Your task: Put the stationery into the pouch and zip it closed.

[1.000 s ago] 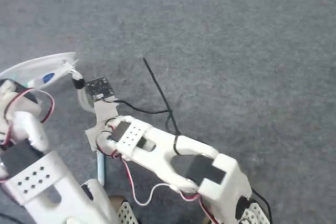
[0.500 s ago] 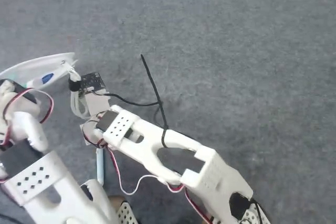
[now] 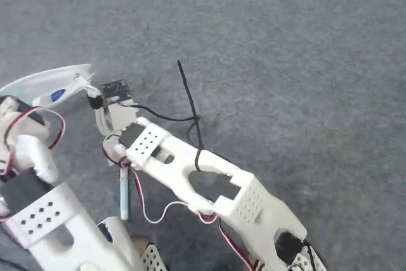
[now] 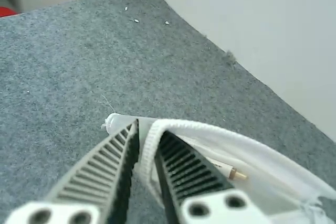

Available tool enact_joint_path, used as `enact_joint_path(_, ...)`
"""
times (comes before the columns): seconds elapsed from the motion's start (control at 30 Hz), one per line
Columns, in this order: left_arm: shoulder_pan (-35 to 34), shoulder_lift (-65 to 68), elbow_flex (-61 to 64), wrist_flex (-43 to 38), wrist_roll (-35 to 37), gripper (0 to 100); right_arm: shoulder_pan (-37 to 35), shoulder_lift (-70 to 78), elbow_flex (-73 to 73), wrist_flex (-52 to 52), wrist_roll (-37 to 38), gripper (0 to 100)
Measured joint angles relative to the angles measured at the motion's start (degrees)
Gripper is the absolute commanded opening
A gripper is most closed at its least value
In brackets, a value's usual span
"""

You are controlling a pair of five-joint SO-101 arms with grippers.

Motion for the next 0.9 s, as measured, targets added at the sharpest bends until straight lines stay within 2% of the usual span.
enact_joint_path(0.53, 0.0, 0.0, 0.0, 0.0, 0.0, 1, 0.88, -2.55, -0.53, 10.11, 1.49, 2.0)
enact_joint_path(0.9, 0.0, 0.0, 0.0, 0.0, 0.0, 1, 7.03, -6.33, -0.26, 17.76, 11.08, 4.9)
